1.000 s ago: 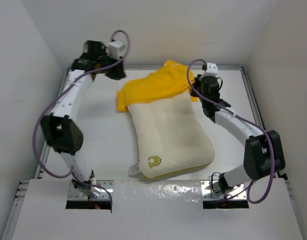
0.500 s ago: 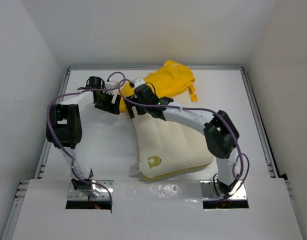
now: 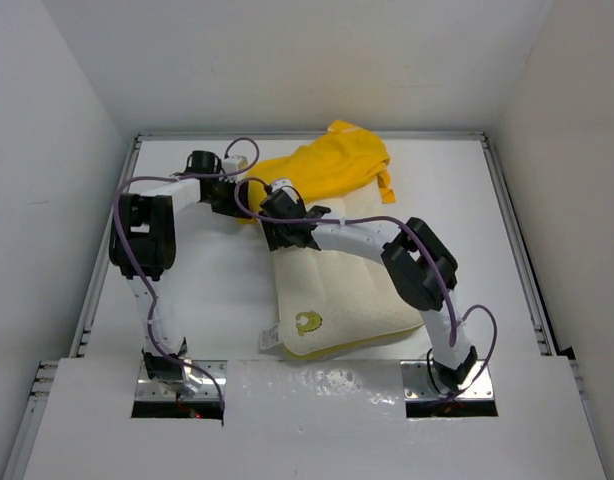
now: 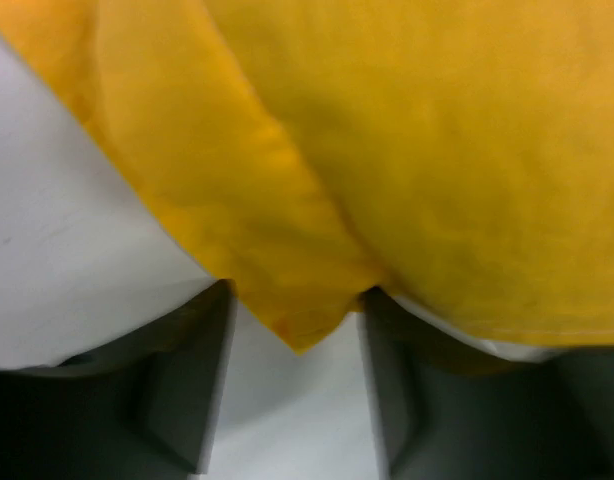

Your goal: Put the pillow into the pillowcase

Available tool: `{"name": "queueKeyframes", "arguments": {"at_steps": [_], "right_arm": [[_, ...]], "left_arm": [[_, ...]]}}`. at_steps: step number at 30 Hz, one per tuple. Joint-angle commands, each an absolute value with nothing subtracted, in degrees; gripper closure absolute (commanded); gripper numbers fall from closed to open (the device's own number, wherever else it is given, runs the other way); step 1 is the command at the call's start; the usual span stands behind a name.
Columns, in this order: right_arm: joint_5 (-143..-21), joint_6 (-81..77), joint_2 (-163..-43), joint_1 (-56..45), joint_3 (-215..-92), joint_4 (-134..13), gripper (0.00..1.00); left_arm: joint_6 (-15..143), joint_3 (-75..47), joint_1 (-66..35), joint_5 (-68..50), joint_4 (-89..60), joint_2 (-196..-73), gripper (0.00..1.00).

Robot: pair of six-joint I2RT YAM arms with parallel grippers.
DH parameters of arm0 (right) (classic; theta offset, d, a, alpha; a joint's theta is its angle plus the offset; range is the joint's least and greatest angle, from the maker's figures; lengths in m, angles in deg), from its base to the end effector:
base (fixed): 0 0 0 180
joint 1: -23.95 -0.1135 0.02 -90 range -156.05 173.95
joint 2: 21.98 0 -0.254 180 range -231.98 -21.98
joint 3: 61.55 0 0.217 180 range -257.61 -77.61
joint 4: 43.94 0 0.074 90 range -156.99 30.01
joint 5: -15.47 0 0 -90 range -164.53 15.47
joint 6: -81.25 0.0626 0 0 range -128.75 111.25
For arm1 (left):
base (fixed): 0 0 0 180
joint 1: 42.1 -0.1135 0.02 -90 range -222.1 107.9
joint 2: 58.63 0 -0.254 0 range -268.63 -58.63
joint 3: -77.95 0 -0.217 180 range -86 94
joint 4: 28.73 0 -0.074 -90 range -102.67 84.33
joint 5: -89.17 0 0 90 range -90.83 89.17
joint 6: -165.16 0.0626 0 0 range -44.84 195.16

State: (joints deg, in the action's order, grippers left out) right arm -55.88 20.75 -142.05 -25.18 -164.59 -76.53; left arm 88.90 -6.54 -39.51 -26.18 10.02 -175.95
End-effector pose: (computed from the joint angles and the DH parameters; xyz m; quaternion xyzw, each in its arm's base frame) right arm 0.3038 0.3205 0.1682 -0.1028 0.9221 0.0981 0.3598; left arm 0.4006 -0.0450 0.1448 0.1892 0.9261 -0.1871 0.2673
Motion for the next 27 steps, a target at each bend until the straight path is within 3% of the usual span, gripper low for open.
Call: {"name": "queueKeyframes", "arguments": {"at_steps": [1,2,3,5,6,14,19,27], "right_arm": [[-51.78,22.19,-144.32,-25.36,-164.71,-78.46,0.39],[-51.59,22.19,-144.23,-25.36,-164.1,-76.97,0.5],[-51.85,21.49,-144.23,-25.19,-163.75,-76.26,0.72],[-53.95,20.78,-144.58,-25.18,-163.3,-74.42,0.95],[-55.01,20.43,-144.76,-25.01,-163.48,-74.06,1.0],[-58.18,24.37,-136.6,-21.24,-164.35,-55.56,1.0],[-50.29,27.9,-133.51,-18.77,-168.74,-46.56,1.0],[-44.38,28.59,-140.27,-18.86,-177.97,-50.41,1.0]], "left_arm": [[84.31,-5.41,-38.4,-28.78,7.28,-178.51,0.54],[83.86,-4.62,-38.4,-30.61,7.19,-178.78,0.61],[83.34,-4.18,-38.4,-31.85,7.36,-178.95,0.75],[82.89,-3.38,-38.4,-34.74,7.8,-179.22,0.96],[82.2,-3.29,-38.49,-34.93,8.06,-178.96,1.0],[88.6,-4.97,-38.4,-41.16,19.12,-170.26,1.0],[97.73,-1.9,-38.32,-47.39,32.73,-168.41,1.0],[110.04,7.85,-36.29,-53.3,47.34,-166.92,1.0]]}}
